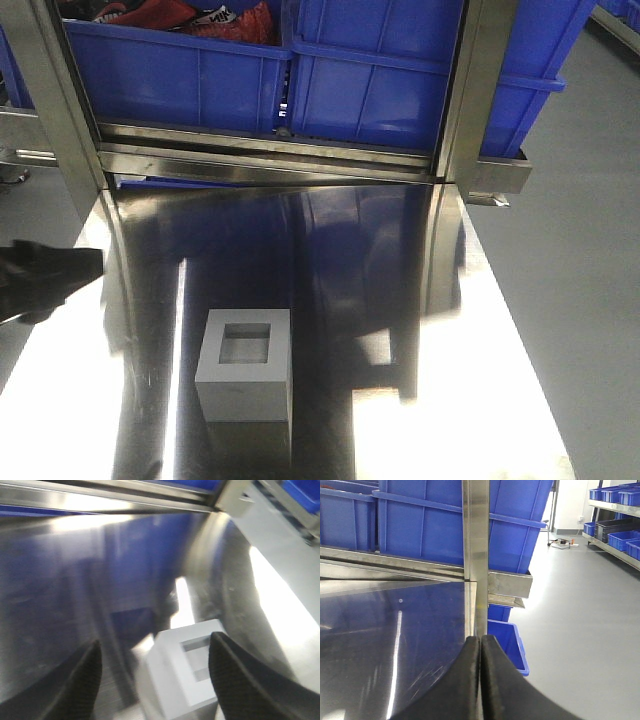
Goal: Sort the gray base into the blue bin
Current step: 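Reach the left gripper down to the gray block's rim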
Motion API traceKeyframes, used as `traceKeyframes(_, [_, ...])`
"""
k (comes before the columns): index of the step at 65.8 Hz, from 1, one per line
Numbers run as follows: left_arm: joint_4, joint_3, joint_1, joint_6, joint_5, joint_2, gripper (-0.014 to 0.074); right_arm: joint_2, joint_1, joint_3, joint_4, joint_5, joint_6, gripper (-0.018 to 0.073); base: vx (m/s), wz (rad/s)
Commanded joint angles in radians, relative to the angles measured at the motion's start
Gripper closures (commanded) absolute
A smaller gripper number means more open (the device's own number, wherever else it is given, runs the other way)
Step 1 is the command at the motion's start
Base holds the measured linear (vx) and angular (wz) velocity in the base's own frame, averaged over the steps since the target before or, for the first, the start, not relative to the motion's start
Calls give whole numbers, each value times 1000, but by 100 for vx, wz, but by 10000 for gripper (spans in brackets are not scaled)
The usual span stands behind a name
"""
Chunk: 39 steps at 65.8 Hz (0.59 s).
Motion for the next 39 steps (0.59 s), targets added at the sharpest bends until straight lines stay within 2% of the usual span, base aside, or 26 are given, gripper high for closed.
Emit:
traceKeyframes(1, [-62,-64,-57,27,-35,64,145,-13,-3,15,-6,-74,-6,568,0,0])
traceKeyframes(12, [-55,-116,-183,25,-64,184,145,-13,-3,15,-6,-74,-6,568,0,0])
traceKeyframes(19, [12,-140,-262,-18,-107,255,145,-13,-3,15,-6,-74,-6,568,0,0])
traceKeyframes(27, [145,-158,-322,-166,-154,320,145,-13,-3,15,-6,-74,-6,568,0,0])
traceKeyframes(39, [337,-165,-371,-382,-204,386,145,-13,-3,15,-6,-74,-6,568,0,0])
